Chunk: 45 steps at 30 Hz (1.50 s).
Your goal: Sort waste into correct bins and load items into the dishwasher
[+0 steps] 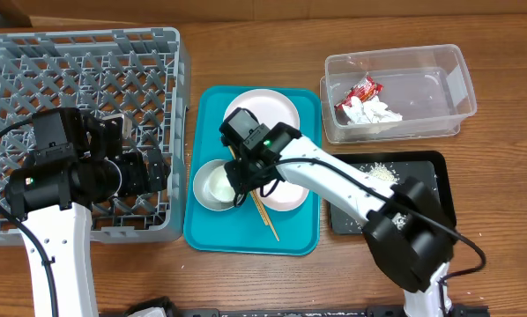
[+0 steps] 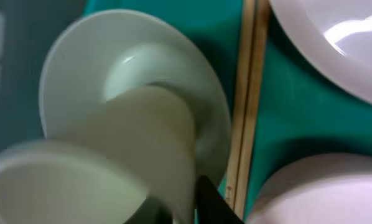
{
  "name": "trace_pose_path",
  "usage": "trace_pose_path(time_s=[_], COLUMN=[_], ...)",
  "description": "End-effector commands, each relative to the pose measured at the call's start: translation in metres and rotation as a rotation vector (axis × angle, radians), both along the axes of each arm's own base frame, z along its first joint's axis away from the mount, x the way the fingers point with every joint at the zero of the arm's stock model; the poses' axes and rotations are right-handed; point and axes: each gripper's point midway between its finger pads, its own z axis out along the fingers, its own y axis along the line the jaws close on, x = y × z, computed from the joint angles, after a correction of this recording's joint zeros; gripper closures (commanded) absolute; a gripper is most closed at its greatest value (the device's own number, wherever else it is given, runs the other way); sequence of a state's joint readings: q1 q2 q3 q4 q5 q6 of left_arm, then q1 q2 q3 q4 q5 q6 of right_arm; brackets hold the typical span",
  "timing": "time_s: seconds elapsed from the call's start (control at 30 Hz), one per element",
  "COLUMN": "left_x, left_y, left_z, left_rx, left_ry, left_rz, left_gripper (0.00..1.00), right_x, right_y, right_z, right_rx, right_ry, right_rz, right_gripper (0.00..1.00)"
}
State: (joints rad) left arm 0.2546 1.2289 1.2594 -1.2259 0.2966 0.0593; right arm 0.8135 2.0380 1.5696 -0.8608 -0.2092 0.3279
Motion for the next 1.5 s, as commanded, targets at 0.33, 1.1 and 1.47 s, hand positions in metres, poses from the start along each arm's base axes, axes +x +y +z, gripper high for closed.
trace_pose_path(time_s=[0.33,1.1,1.47], left_x=[0.006,0.032,0.016], left_y=[-0.012,-0.199,-0.221], left_z=[0.011,0.090,0.119], left_rx=[-0.049,-0.407,-0.570], left_ry=[-0.048,-0.479,-0.554], left_rz=[-0.047,-0.737,-0.873], left_gripper=[0.00,0.00,0.06], right_x=[0.061,0.030,0.002], right_y=[-0.055,-0.109,-0.096], right_z=[0.121,0.241,0.274], right_rx=[0.106,0.800,0.989], right_ry=[-0.167,0.183,0.297], right_rz=[-0.195,-0.055,0.071], right_gripper=[0.96,0.96,0.96])
